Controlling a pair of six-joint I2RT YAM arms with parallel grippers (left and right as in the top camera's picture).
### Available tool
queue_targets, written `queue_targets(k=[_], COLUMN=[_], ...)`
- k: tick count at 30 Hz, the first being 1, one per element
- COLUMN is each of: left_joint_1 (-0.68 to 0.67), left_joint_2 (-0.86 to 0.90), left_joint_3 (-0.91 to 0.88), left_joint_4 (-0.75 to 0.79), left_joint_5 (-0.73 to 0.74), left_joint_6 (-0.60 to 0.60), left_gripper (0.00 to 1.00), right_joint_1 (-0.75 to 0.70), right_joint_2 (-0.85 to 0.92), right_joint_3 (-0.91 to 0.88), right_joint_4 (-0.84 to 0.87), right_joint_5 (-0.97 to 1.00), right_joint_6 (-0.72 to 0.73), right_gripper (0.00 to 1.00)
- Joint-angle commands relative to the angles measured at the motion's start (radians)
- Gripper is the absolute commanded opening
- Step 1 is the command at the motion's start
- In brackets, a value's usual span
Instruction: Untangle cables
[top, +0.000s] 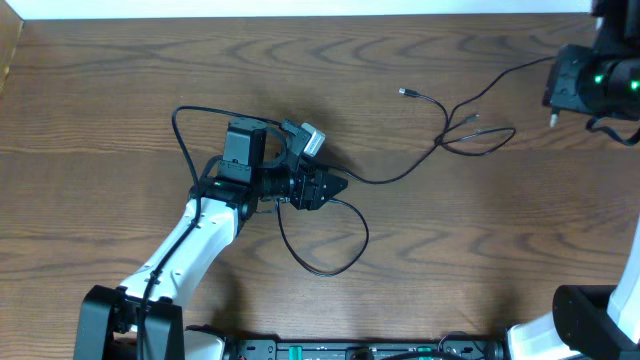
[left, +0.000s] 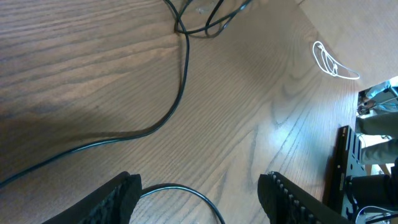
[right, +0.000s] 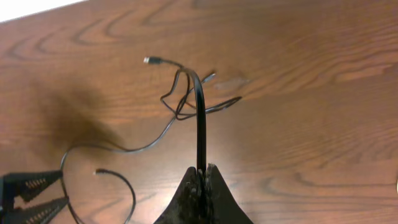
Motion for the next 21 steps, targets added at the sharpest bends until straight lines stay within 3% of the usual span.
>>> queue_targets(k=[1,13,21], left_joint_1=[-0.002,-0.002,-0.002], left_joint_2=[-0.015,-0.015,-0.015], left_joint_3=[0.003,0.003,0.003], left_joint_4=[-0.001,-0.001,-0.001], left_joint_5=[0.019,0.015,0.012], left_joint_6=[0.003,0.003,0.018], left_gripper=[0.66,0.66,0.66], right_joint_1=[0.027,0.115,0.149], right_joint_2=[0.008,0.008,0.008], right_joint_3=[-0.051,-0.414,-0.513], right_joint_4=[-0.005,0.103,0.174], right_joint_5=[-0.023,-0.021,-0.021], right_joint_6=[-0.009,0.026,0.026], right_gripper=[0.01,0.01,0.03])
